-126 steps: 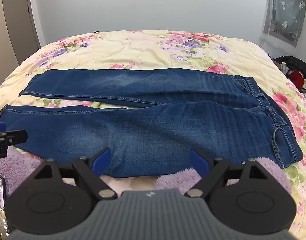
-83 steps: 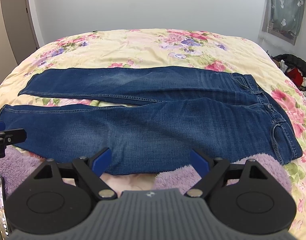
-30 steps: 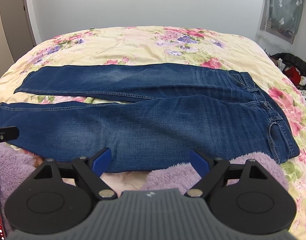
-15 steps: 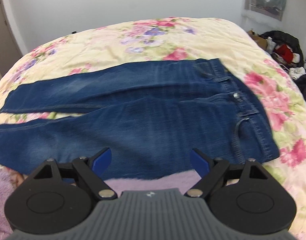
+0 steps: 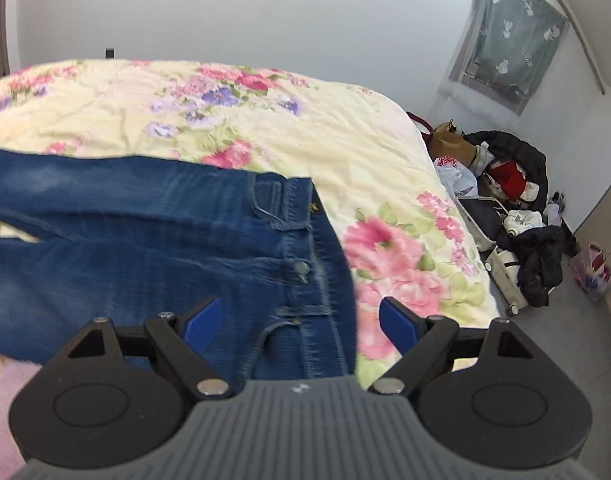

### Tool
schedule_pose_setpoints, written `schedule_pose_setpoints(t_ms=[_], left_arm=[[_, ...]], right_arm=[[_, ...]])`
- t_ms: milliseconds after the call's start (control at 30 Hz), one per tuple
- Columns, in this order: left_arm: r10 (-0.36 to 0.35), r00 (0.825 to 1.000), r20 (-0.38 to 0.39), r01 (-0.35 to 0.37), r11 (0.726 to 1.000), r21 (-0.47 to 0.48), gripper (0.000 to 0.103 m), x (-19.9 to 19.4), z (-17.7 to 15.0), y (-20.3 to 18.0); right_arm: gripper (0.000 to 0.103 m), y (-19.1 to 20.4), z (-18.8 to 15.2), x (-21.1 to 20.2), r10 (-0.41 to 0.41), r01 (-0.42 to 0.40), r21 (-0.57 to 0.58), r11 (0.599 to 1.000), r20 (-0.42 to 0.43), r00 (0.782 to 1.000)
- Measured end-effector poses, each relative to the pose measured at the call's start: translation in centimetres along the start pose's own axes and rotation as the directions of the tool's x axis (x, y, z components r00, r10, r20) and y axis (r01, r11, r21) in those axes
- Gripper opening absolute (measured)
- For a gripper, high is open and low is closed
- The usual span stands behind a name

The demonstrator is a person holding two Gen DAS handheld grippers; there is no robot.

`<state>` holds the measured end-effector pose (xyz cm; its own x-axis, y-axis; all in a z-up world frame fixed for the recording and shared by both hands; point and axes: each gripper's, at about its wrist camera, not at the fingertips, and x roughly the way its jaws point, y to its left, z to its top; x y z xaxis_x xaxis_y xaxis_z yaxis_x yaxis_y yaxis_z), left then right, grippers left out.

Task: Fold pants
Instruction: 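Grasp the jeans leg hem with the left tool while the right tool grasps the waistband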

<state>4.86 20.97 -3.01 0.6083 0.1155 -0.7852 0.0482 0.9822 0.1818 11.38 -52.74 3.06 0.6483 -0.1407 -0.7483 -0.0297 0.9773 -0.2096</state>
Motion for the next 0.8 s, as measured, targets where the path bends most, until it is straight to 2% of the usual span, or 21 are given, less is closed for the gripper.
schedule_pose_setpoints(t_ms=[67,133,167,233,300,367,400,500,600,700,800], left_arm=[[0.022,0.998,-0.05,-0.019,0.998,0.066,0.064,1.1,-0.4,0.1],[0.055,0.994,-0.09,-0.043,0.991,0.126,0.061,2.3,-1.0,0.2],[0.062,0.993,-0.101,-0.045,0.985,0.167,0.056,2.8,-1.4,0.3],[0.066,0.988,-0.141,-0.035,0.977,0.21,0.053,3.8,-2.0,0.8],[0.053,0.985,-0.164,-0.01,0.967,0.255,0.053,4.3,-2.7,1.0],[0.059,0.983,-0.175,0.001,0.946,0.325,0.053,4.6,-3.3,1.1],[0.055,0.982,-0.181,0.013,0.934,0.358,0.053,4.7,-3.7,1.1],[0.051,0.976,-0.212,0.057,0.879,0.473,0.053,5.1,-4.7,0.5],[0.071,0.97,-0.233,0.066,0.845,0.531,0.053,6.0,-5.3,0.0],[0.102,0.969,-0.225,0.041,0.831,0.554,0.055,7.3,-5.6,-0.6],[0.138,0.969,-0.206,-0.003,0.837,0.548,0.055,8.7,-5.4,-0.9]], right_arm=[[0.082,-1.3,-1.0,1.2,-0.004,0.005,0.015,1.0,-0.024,1.0],[0.082,-1.9,-2.2,2.6,-0.046,0.047,0.034,0.998,-0.04,0.998],[0.082,-2.0,-2.9,3.5,-0.076,0.078,0.033,0.996,-0.051,0.996],[0.081,-1.7,-4.2,4.9,-0.124,0.124,0.004,0.992,-0.072,0.99],[0.068,-1.5,-5.4,6.7,-0.166,0.165,-0.021,0.986,-0.119,0.979],[0.043,-1.6,-6.2,8.3,-0.192,0.193,-0.015,0.981,-0.185,0.964],[0.04,-1.7,-6.5,8.9,-0.194,0.198,0.001,0.98,-0.211,0.958],[0.039,-1.9,-6.9,9.7,-0.186,0.197,0.031,0.98,-0.216,0.958],[0.039,-1.8,-6.5,10.1,-0.197,0.211,0.039,0.977,-0.226,0.954],[0.039,-1.4,-6.1,10.5,-0.216,0.23,0.033,0.973,-0.237,0.947],[0.039,-1.0,-5.9,10.9,-0.233,0.247,0.019,0.969,-0.263,0.936]])
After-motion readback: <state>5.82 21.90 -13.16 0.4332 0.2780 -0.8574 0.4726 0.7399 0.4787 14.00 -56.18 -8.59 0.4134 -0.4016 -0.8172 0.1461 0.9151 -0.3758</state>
